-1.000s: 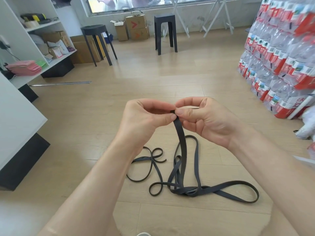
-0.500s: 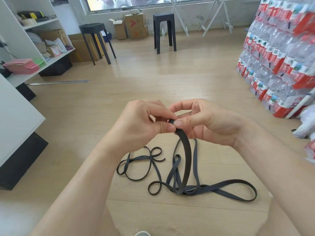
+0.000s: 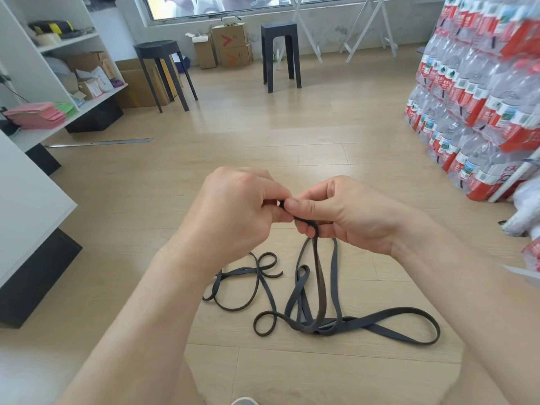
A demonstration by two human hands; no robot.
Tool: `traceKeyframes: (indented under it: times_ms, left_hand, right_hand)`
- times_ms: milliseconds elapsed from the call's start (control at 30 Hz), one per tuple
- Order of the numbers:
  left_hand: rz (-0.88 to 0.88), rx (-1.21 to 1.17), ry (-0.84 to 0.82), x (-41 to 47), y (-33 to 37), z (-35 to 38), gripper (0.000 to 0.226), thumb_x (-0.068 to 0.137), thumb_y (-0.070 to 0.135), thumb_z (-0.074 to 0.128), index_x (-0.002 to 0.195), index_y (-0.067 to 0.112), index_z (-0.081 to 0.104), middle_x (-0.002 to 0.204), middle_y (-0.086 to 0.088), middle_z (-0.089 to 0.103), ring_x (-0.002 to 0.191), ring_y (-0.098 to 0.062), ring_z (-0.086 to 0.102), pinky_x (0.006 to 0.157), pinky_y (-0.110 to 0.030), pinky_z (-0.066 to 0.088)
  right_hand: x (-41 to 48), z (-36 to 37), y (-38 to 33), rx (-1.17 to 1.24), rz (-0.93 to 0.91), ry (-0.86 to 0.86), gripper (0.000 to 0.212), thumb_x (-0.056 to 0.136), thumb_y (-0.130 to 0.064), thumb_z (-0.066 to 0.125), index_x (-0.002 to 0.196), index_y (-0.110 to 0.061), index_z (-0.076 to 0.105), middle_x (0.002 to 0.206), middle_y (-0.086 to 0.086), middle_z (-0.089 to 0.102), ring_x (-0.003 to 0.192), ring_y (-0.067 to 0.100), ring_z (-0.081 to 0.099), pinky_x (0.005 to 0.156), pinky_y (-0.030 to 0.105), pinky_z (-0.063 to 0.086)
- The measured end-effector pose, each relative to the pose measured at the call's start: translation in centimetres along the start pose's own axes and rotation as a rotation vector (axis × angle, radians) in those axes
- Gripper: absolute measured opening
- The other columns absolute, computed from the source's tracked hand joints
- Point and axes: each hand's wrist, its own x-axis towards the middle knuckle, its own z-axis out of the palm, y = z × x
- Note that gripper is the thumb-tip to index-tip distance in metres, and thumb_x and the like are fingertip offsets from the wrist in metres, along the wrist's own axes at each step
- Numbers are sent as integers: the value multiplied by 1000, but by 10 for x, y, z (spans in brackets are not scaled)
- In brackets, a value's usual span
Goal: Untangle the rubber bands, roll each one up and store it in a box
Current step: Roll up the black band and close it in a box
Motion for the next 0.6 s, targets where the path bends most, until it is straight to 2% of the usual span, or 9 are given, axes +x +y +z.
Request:
traceKeyframes:
  times_ms: [100, 167, 233, 300, 333, 433, 500, 600]
  left_hand:
    - [-27, -13, -7, 0, 3, 3, 7, 72, 25, 75, 79, 27, 76, 69, 13, 61, 63, -4, 54, 61, -27, 49]
    - [-167, -227, -38, -1, 3, 5, 15, 70, 16, 81, 81, 24, 75, 71, 6, 65, 67, -10, 60, 67, -29, 52]
    - [-278, -545, -123, 0, 2, 5, 26, 70, 9, 82, 92, 20, 75, 81, -14, 68, 79, -28, 66, 78, -40, 55]
    - [-297, -731, -182, -1, -2, 4, 33, 70, 10, 80, 101, 14, 73, 89, -30, 62, 88, -45, 61, 85, -47, 54]
    - [-297, -775, -180, -1, -4, 3, 34, 69, 11, 79, 102, 11, 73, 88, -32, 60, 87, -46, 60, 85, -46, 52]
    - [-315, -794, -101, -1, -3, 1, 29, 62, 14, 79, 91, 10, 76, 80, -13, 63, 82, -37, 62, 80, -41, 54]
    - [-300, -727, -68, 0, 0, -2, 18, 63, 12, 80, 80, 17, 77, 79, -1, 68, 80, -23, 66, 76, -37, 57]
    - [-269, -558, -29, 0, -3, -4, 26, 66, 2, 80, 73, 26, 74, 79, 6, 70, 77, -13, 66, 74, -41, 57]
  right_hand:
    - [0, 0, 3, 8, -39, 28, 51, 65, -34, 76, 92, 9, 69, 65, 5, 63, 62, 14, 53, 69, 33, 35]
    - [-1, -2, 4, 45, -71, 15, 36, 69, -27, 73, 88, 5, 70, 67, 6, 64, 62, 13, 55, 68, 32, 38]
    - [-2, -6, 5, 113, -102, -19, 33, 74, -19, 69, 95, 6, 69, 73, 8, 66, 64, 13, 57, 67, 26, 44]
    - [-2, -8, 5, 180, -120, -68, 35, 78, -13, 65, 107, 7, 68, 81, 11, 66, 67, 13, 59, 67, 21, 49]
    - [-3, -9, 5, 201, -128, -92, 31, 80, -10, 64, 107, 5, 69, 81, 10, 67, 69, 14, 59, 67, 20, 50]
    - [-2, -7, 5, 205, -132, -142, 12, 85, -11, 65, 92, -8, 75, 77, 6, 68, 70, 14, 61, 66, 19, 50]
    - [-2, -6, 4, 167, -104, -173, 12, 85, -18, 63, 87, -13, 75, 80, 5, 69, 72, 13, 61, 62, 18, 46]
    - [-4, -7, -1, 78, -30, -178, 21, 84, -33, 65, 89, -16, 75, 84, 7, 71, 74, 13, 65, 62, 18, 45]
